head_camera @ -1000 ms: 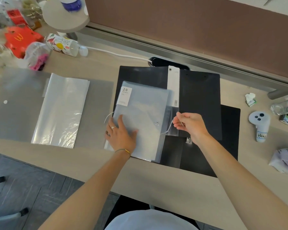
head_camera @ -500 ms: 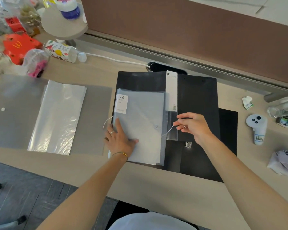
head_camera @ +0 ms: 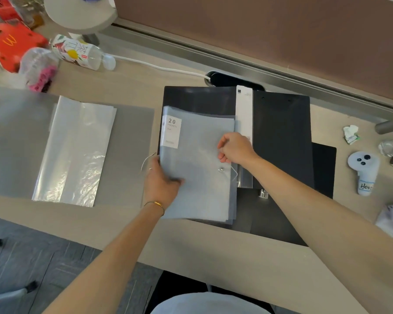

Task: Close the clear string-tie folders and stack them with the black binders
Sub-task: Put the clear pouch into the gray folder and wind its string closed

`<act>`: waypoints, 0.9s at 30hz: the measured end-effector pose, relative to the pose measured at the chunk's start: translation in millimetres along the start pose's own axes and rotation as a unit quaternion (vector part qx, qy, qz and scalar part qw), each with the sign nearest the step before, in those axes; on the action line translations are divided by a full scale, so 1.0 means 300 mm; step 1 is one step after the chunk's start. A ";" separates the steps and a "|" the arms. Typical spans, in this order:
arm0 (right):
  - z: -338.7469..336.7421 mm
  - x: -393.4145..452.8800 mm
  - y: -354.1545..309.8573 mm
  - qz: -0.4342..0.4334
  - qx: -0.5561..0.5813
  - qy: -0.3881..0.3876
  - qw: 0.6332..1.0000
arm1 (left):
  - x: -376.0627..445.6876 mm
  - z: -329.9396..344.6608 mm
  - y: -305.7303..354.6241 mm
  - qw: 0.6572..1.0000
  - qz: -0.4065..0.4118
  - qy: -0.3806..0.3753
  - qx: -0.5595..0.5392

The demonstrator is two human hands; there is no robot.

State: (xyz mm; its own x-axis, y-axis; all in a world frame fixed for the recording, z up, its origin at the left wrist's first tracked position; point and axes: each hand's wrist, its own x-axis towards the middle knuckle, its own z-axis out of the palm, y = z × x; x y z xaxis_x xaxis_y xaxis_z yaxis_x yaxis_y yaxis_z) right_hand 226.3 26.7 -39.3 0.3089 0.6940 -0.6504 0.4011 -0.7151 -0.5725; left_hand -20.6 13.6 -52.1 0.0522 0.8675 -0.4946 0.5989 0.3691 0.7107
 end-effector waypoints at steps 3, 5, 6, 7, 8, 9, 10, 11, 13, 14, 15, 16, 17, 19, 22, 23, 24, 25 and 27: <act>0.017 -0.015 -0.023 -0.048 -0.082 0.016 0.995 | -0.011 -0.019 -0.017 0.990 -0.016 -0.061 -0.129; 0.036 -0.047 -0.042 -0.083 -0.157 0.021 0.984 | -0.022 -0.022 -0.018 0.974 -0.025 -0.081 -0.212; 0.049 -0.071 -0.054 -0.094 -0.186 0.019 0.978 | -0.027 -0.021 -0.013 0.967 -0.027 -0.081 -0.239; 0.065 -0.093 -0.061 -0.103 -0.211 0.015 0.972 | -0.028 -0.019 -0.007 0.963 -0.028 -0.080 -0.257; 0.081 -0.120 -0.069 -0.110 -0.237 0.008 0.965 | -0.028 -0.015 0.000 0.960 -0.027 -0.079 -0.267; 0.096 -0.147 -0.077 -0.114 -0.263 0.002 0.958 | -0.027 -0.011 0.006 0.957 -0.026 -0.079 -0.278; 0.111 -0.174 -0.081 -0.118 -0.282 -0.002 0.952 | -0.024 -0.007 0.010 0.953 -0.029 -0.077 -0.292; 0.123 -0.195 -0.076 -0.122 -0.290 0.004 0.949 | -0.023 -0.006 0.016 0.948 -0.033 -0.072 -0.309; 0.132 -0.224 -0.045 -0.120 -0.264 0.030 0.957 | -0.020 -0.007 0.021 0.935 -0.052 -0.051 -0.348; 0.131 -0.234 -0.020 -0.112 -0.244 0.042 0.963 | -0.021 -0.008 0.025 0.927 -0.060 -0.042 -0.368; 0.128 -0.239 0.014 -0.100 -0.224 0.048 0.968 | -0.022 -0.009 0.028 0.922 -0.066 -0.035 -0.381; 0.122 -0.242 0.045 -0.083 -0.205 0.051 0.974 | -0.023 -0.007 0.027 0.920 -0.068 -0.033 -0.384; 0.113 -0.237 0.079 -0.057 -0.171 0.056 0.982 | -0.024 -0.004 0.022 0.922 -0.069 -0.031 -0.380; 0.081 -0.220 0.126 0.012 -0.062 0.073 0.995 | -0.026 0.003 0.012 0.927 -0.076 -0.033 -0.365; 0.017 -0.190 0.163 0.078 -0.003 0.109 0.991 | -0.024 0.012 -0.007 0.940 -0.079 -0.038 -0.330; -0.005 -0.180 0.170 0.076 -0.008 0.125 0.989 | -0.023 0.010 -0.011 0.947 -0.075 -0.038 -0.309; -0.027 -0.172 0.171 0.070 -0.016 0.140 0.988 | -0.021 0.008 -0.015 0.955 -0.069 -0.038 -0.285; -0.046 -0.161 0.173 0.066 -0.024 0.144 0.987 | -0.018 0.003 -0.020 0.962 -0.065 -0.040 -0.263; -0.074 -0.133 0.170 0.062 -0.034 0.135 0.988 | -0.017 -0.004 -0.019 0.968 -0.059 -0.044 -0.239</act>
State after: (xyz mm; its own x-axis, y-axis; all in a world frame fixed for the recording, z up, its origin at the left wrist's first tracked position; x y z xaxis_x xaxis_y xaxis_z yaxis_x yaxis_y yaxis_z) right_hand 253.8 -35.5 -31.6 0.5753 0.6045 -0.5511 0.4000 -0.7956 -0.4550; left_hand -25.3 7.3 -53.1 0.0864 0.7864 -0.6116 0.1687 0.5935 0.7870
